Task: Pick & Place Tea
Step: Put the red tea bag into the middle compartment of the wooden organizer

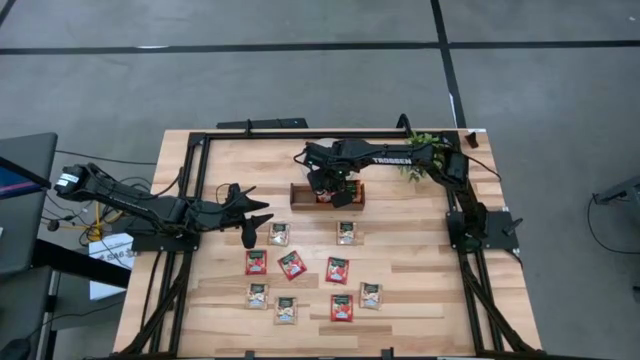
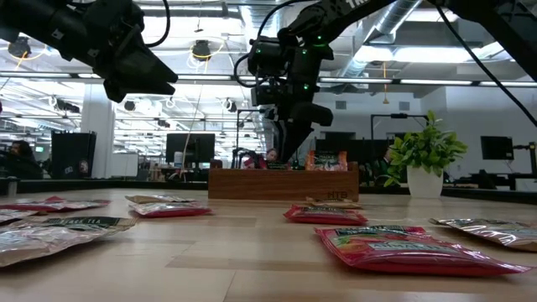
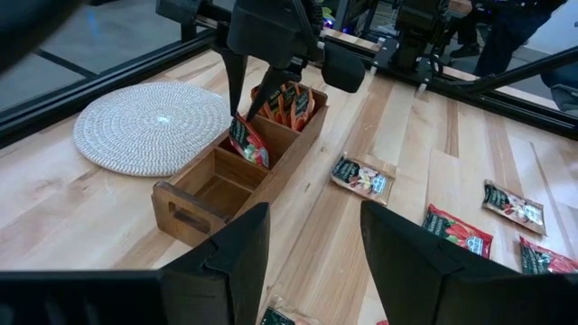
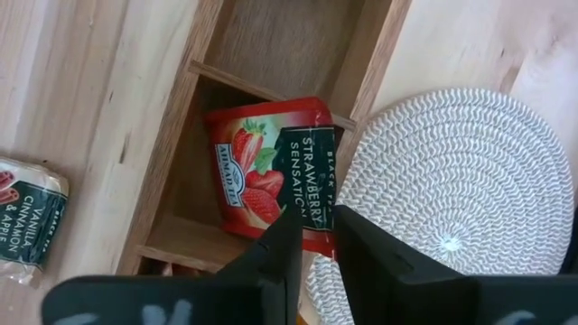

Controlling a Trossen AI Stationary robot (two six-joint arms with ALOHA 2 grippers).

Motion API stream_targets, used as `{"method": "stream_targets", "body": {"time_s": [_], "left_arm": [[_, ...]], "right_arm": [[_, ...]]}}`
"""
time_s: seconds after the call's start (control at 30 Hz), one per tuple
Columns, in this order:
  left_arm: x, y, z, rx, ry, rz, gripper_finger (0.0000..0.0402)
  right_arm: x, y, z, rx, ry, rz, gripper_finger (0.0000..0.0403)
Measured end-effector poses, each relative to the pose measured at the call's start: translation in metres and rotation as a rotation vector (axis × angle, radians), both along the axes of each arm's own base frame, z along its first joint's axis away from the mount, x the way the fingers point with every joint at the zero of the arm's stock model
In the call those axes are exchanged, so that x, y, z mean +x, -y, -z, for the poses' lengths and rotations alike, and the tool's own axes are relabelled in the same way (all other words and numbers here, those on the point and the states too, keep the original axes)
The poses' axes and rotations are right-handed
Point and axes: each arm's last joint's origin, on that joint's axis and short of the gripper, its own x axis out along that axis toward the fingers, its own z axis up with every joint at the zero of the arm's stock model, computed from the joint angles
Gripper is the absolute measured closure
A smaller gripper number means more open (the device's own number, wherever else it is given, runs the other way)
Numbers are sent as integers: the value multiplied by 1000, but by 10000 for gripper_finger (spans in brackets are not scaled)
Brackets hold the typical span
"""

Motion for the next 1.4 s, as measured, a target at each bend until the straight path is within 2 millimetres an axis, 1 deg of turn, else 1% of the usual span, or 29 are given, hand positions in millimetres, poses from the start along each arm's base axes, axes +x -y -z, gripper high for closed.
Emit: {"method": "stream_targets", "body": {"time_s": [0.47,0.63,0.83,1.4], "left_arm": [[0,0,0,0,0,0,234],[0,0,0,0,0,0,234],[0,0,0,0,0,0,234],[0,0,0,0,0,-1,234]], "right_arm": [[0,0,0,-2,-2,0,400],[0,0,0,-7,-3,1,402],[0,-2,0,-72,-20,15,403],[-1,-1,0,-76,-31,52,403]]}}
